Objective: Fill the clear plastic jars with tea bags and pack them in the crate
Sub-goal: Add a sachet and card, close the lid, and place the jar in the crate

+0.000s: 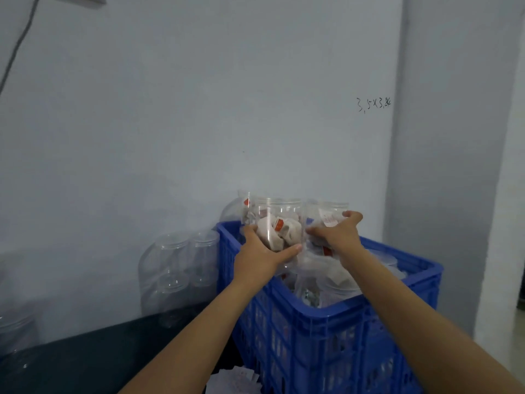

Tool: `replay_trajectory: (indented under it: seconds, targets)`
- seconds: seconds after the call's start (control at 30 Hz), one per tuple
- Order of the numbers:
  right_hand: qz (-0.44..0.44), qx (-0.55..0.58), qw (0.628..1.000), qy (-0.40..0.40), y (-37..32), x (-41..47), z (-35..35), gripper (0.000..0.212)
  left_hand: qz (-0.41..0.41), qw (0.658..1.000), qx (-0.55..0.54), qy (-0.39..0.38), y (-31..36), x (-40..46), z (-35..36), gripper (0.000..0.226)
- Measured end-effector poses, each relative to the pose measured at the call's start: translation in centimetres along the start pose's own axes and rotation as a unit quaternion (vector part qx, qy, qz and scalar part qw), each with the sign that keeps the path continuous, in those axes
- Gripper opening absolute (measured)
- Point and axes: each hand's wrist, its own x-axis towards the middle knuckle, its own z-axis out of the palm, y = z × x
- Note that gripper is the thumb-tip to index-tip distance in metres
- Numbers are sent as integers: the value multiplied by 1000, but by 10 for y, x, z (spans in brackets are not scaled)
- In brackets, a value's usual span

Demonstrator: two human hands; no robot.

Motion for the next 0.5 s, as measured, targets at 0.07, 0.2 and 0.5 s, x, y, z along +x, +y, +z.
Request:
replay_trajectory:
  seconds: [0.07,0.2,0.5]
  targets:
    - [1,-8,999,43,-2,11,-12,87,-25,999,-16,-28,3,7,5,84]
    - [34,-46,995,86,5,28,-28,90,-63,994,-55,-75,9,21,12,68]
    - [-11,-60,998,34,23,39,-26,92,-101,990,-90,-45,17,38,41,97]
